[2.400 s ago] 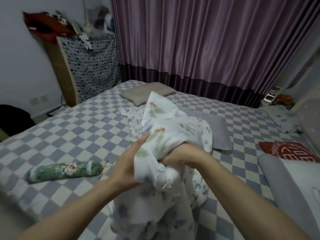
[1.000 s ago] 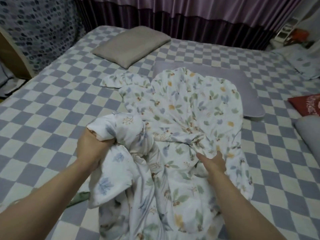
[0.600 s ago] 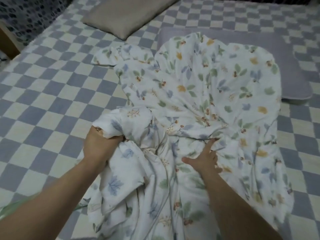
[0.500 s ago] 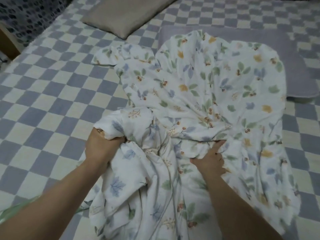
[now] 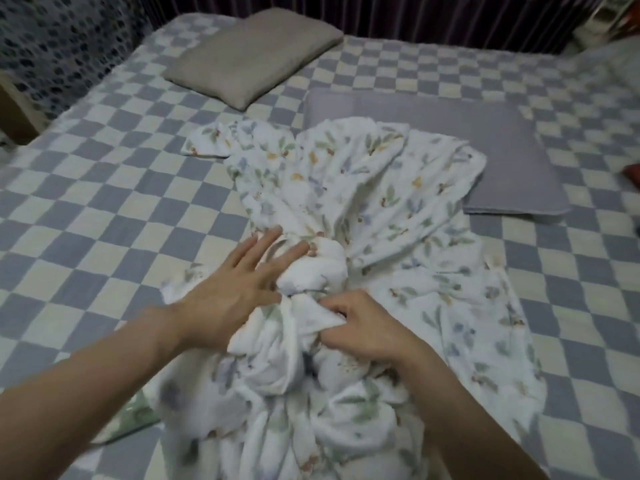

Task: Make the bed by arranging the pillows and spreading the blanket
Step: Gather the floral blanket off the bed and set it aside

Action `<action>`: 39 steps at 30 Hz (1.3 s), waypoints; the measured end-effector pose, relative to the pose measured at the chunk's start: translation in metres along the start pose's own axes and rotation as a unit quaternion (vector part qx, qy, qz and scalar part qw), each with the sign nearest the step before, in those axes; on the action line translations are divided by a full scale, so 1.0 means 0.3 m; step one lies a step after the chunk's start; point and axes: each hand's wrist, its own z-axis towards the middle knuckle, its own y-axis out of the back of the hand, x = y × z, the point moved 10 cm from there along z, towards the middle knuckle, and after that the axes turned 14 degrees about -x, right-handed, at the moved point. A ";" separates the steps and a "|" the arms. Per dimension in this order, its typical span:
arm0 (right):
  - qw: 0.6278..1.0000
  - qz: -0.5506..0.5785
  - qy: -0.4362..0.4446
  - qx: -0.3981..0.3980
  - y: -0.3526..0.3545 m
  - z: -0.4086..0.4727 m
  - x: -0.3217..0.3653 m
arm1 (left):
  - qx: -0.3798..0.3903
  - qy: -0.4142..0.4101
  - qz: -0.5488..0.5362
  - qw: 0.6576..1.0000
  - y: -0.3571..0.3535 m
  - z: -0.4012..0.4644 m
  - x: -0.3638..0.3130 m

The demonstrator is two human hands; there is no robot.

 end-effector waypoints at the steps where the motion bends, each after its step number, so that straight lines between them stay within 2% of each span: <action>1: 0.999 -0.008 0.019 0.035 -0.013 -0.036 0.034 | 0.019 -0.056 0.024 0.998 0.000 -0.005 -0.038; 3: 0.993 -0.042 0.061 0.091 -0.040 -0.101 0.070 | 0.075 -0.131 0.054 0.987 -0.036 -0.027 -0.105; 5: 0.991 -0.071 0.070 0.089 -0.036 -0.130 0.065 | 0.138 -0.114 0.030 0.983 -0.099 -0.060 -0.123; 7: 1.000 0.003 -0.019 -0.002 0.038 -0.112 -0.046 | 0.153 -0.016 -0.047 0.987 -0.148 -0.087 -0.100; 8: 0.989 0.079 -0.094 -0.085 0.113 -0.105 -0.151 | 0.152 0.048 -0.086 0.984 -0.163 -0.099 -0.085; 9: 0.958 0.133 -0.168 -0.189 0.203 -0.114 -0.284 | 0.133 0.106 -0.113 0.979 -0.161 -0.101 -0.071; 10: 0.916 0.133 -0.231 -0.301 0.305 -0.150 -0.424 | 0.111 0.167 -0.138 0.970 -0.165 -0.109 -0.045; 12: 0.804 0.078 -0.361 -0.466 0.465 -0.298 -0.670 | 0.079 0.275 -0.171 0.943 -0.162 -0.119 -0.001; 13: 0.751 0.047 -0.422 -0.505 0.503 -0.388 -0.787 | 0.071 0.312 -0.187 0.929 -0.168 -0.131 0.014; 14: 0.712 0.042 -0.483 -0.508 0.506 -0.459 -0.879 | 0.060 0.336 -0.195 0.920 -0.165 -0.136 0.026; 15: 0.687 0.070 -0.522 -0.501 0.482 -0.498 -0.968 | 0.058 0.357 -0.195 0.912 -0.165 -0.150 0.039; 17: 0.655 0.218 -0.536 -0.486 0.392 -0.502 -1.028 | 0.069 0.402 -0.196 0.892 -0.174 -0.182 0.064; 18: 0.655 0.270 -0.529 -0.467 0.343 -0.469 -1.008 | 0.071 0.430 -0.202 0.877 -0.182 -0.203 0.075; 19: 0.681 0.302 -0.507 -0.434 0.300 -0.405 -0.980 | 0.063 0.461 -0.211 0.860 -0.183 -0.217 0.085; 22: 0.797 0.189 -0.486 -0.306 0.194 -0.249 -0.880 | 0.018 0.543 -0.231 0.807 -0.176 -0.258 0.113; 24: 0.833 0.134 -0.459 -0.278 0.165 -0.207 -0.837 | -0.019 0.577 -0.251 0.777 -0.156 -0.282 0.127; 26: 0.841 0.030 -0.448 -0.301 0.211 -0.234 -0.815 | -0.053 0.595 -0.266 0.756 -0.131 -0.314 0.148; 27: 0.834 -0.046 -0.440 -0.331 0.266 -0.263 -0.816 | -0.063 0.601 -0.271 0.749 -0.120 -0.332 0.156; 29: 0.793 -0.060 -0.457 -0.398 0.326 -0.337 -0.838 | -0.079 0.606 -0.280 0.740 -0.110 -0.354 0.165; 30: 0.786 -0.017 -0.476 -0.393 0.297 -0.354 -0.861 | -0.089 0.610 -0.289 0.733 -0.113 -0.367 0.165; 32: 0.820 0.068 -0.501 -0.269 0.155 -0.319 -0.866 | -0.116 0.618 -0.317 0.710 -0.119 -0.375 0.147; 33: 0.830 0.122 -0.486 -0.245 0.093 -0.297 -0.848 | -0.133 0.625 -0.334 0.693 -0.123 -0.380 0.134; 34: 0.828 0.213 -0.452 -0.253 0.043 -0.266 -0.802 | -0.149 0.630 -0.349 0.678 -0.122 -0.379 0.122; 35: 0.804 0.324 -0.426 -0.260 0.000 -0.236 -0.741 | -0.163 0.634 -0.361 0.664 -0.115 -0.375 0.110; 37: 0.756 0.477 -0.371 -0.252 -0.053 -0.198 -0.595 | -0.208 0.648 -0.376 0.629 -0.073 -0.370 0.101; 38: 0.750 0.519 -0.331 -0.242 -0.056 -0.173 -0.500 | -0.236 0.657 -0.381 0.606 -0.042 -0.375 0.106; 39: 0.765 0.529 -0.283 -0.232 -0.053 -0.154 -0.394 | -0.261 0.658 -0.390 0.589 -0.006 -0.366 0.104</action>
